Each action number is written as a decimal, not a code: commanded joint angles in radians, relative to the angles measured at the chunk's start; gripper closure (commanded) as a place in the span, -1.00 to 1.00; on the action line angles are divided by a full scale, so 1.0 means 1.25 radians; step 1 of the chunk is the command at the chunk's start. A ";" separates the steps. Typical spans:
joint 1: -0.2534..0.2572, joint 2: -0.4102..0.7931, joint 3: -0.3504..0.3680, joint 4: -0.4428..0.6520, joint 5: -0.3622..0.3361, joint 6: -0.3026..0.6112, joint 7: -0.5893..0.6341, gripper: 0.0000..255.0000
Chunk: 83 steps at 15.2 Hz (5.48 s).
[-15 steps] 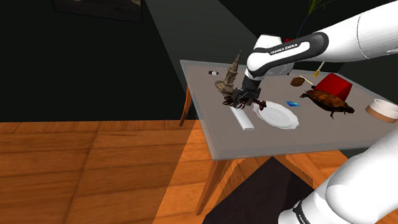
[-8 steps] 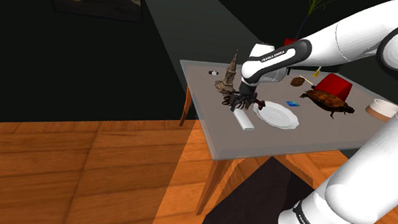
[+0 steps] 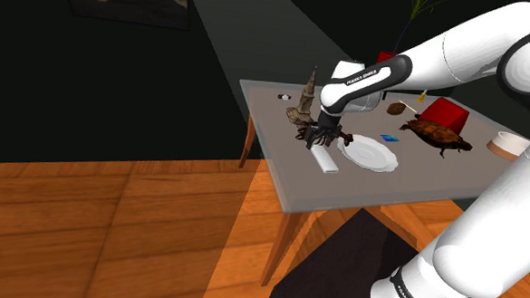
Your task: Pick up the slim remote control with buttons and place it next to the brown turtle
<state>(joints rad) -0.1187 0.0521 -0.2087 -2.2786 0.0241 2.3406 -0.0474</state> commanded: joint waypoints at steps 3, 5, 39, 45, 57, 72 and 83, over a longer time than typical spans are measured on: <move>0.002 0.004 0.002 -0.006 0.000 0.002 0.000 1.00; 0.001 0.005 0.001 -0.003 0.001 0.002 -0.002 1.00; 0.003 -0.131 0.005 0.160 -0.034 -0.296 0.025 1.00; -0.013 -0.160 -0.014 0.173 -0.042 -0.336 -0.006 1.00; -0.114 -0.219 -0.148 0.123 -0.086 -0.338 -0.222 1.00; -0.228 -0.111 -0.344 0.243 -0.058 -0.350 -0.547 1.00; -0.260 -0.035 -0.387 0.238 -0.010 -0.285 -0.641 1.00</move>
<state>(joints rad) -0.4430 0.0064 -0.6916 -1.9691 0.0105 1.9702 -0.8451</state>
